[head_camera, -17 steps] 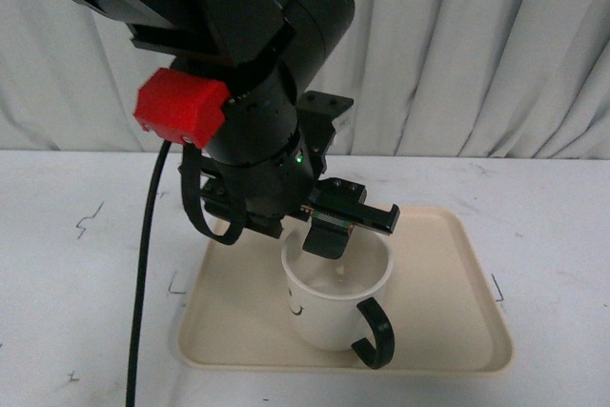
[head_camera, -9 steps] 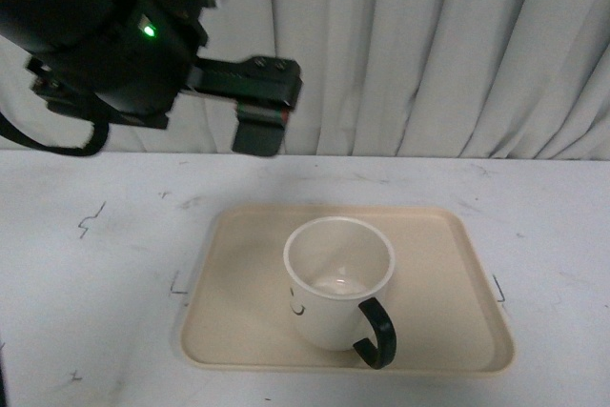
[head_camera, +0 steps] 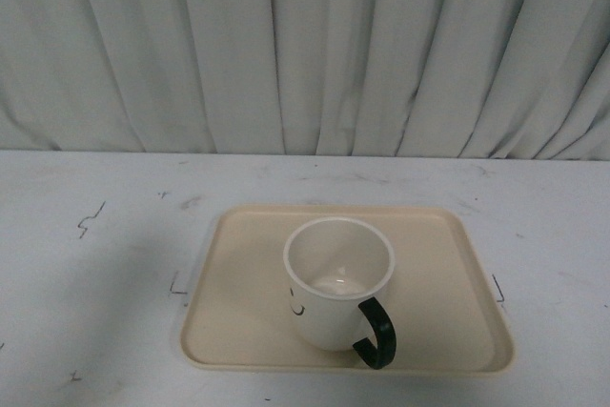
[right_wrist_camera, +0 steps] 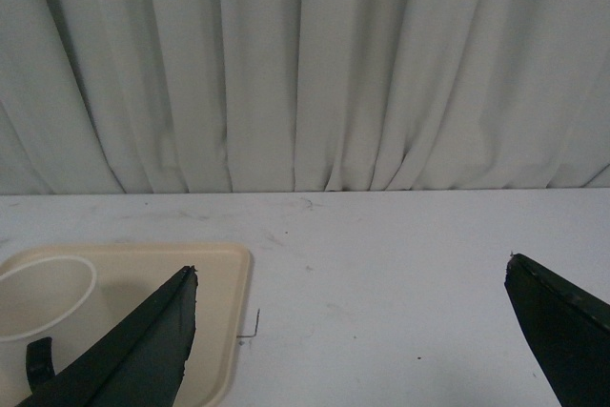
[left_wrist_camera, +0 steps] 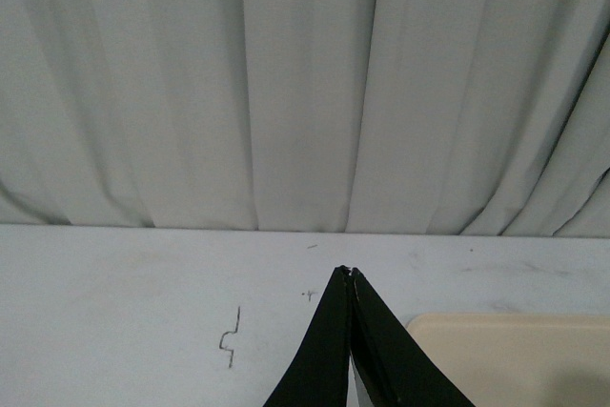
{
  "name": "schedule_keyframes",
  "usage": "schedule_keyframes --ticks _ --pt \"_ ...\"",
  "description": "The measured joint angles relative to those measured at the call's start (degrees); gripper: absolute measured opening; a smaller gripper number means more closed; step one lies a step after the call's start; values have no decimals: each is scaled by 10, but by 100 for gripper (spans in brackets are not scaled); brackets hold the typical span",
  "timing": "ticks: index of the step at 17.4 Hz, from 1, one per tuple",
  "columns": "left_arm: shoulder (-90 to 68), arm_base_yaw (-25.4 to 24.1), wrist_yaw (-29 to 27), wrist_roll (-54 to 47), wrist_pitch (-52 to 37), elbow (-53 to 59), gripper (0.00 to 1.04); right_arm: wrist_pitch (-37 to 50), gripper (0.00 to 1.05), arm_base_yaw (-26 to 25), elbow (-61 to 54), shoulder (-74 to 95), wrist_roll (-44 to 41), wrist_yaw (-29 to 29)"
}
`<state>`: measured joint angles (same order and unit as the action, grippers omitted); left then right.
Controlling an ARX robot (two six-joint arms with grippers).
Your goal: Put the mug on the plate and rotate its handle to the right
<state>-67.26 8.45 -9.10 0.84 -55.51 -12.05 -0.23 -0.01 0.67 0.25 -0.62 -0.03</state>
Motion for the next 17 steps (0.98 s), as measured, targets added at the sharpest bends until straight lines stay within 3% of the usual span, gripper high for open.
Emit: schedule_keyframes --ticks 4,5,9,17 --pt "73 -22 28 0 37 49 2 0 98 0 0 0 0 0" --pt "74 -28 32 0 -5 66 2 0 98 0 0 0 0 0" --pt "168 -83 86 0 80 99 2 0 98 0 0 0 0 0" --pt "352 -84 90 -1 241 115 2 0 98 0 0 0 0 0"
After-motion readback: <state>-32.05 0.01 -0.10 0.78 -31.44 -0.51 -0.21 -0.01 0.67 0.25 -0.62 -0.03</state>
